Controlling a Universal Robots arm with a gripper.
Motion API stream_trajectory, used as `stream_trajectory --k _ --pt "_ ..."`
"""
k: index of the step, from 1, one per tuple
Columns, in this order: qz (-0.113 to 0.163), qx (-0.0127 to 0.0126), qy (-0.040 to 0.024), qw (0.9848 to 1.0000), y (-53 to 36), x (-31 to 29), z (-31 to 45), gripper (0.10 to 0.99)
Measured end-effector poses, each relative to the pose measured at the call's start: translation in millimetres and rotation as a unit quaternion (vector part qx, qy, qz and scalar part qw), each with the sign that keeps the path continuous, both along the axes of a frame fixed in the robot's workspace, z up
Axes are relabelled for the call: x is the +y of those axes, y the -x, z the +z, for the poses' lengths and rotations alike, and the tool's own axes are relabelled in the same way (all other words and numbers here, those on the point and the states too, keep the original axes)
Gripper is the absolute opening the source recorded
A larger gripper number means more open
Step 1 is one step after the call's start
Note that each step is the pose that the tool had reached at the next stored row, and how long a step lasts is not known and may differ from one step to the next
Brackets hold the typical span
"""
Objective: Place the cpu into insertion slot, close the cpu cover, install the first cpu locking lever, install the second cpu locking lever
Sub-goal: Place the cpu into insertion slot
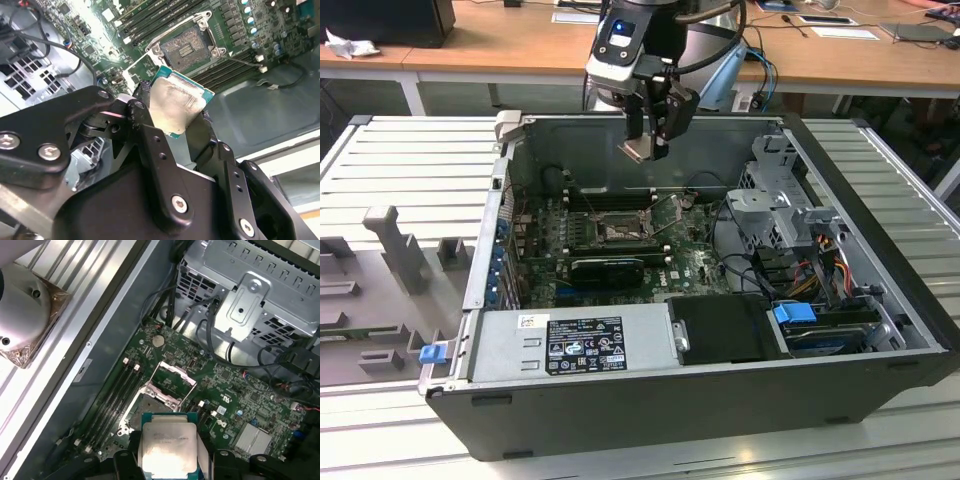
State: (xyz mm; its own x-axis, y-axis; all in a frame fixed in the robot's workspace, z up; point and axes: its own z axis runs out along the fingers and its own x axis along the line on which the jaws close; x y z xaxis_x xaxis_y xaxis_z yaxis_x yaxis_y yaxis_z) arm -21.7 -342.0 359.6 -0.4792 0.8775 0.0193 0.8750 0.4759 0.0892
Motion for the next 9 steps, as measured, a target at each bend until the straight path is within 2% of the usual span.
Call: stream_trajectory --k 3,9 --pt "-0.015 0.0000 -0.0001 0.9999 0.0 0.0 -0.7 0.525" --pt "-0.018 0.0001 0.0001 0.9998 0.0 0.0 -6.3 0.525"
